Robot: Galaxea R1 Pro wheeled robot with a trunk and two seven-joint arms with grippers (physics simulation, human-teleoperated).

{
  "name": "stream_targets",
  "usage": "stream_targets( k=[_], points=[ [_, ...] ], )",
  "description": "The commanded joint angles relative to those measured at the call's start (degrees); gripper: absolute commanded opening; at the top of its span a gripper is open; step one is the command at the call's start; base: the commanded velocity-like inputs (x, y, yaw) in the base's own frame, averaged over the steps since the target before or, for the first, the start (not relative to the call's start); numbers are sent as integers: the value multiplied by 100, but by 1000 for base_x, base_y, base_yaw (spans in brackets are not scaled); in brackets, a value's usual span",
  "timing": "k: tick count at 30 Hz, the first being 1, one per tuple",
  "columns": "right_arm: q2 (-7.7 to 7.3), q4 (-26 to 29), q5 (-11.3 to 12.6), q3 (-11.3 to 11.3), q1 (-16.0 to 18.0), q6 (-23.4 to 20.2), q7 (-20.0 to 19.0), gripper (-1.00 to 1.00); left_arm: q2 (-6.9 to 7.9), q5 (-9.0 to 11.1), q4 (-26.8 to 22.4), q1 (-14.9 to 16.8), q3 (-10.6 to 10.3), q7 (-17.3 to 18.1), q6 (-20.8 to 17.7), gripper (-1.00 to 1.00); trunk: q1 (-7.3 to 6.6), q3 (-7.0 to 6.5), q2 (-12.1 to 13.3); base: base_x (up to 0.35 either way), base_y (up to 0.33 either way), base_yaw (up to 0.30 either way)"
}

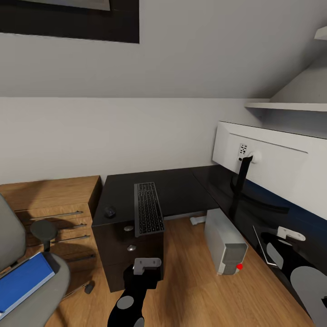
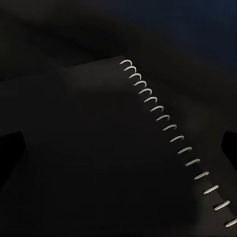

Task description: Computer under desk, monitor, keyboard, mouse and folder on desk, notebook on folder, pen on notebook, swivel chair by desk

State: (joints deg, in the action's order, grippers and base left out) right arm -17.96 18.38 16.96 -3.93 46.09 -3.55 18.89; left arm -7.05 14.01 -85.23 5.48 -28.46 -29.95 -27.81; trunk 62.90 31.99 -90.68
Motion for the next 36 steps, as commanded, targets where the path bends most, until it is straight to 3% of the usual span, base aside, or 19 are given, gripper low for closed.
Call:
stream_targets(
  k=[1,36],
  points=[
    [2,-161,97,6,-4,-46,1,100,2,58,-6,6,-11,-55,-13,100,0,7,-2,0,0,0],
    [3,-159,211,11,-4,-67,1,100,19,49,140,6,-11,-46,-14,100,0,7,-2,-31,29,0]
  ],
)
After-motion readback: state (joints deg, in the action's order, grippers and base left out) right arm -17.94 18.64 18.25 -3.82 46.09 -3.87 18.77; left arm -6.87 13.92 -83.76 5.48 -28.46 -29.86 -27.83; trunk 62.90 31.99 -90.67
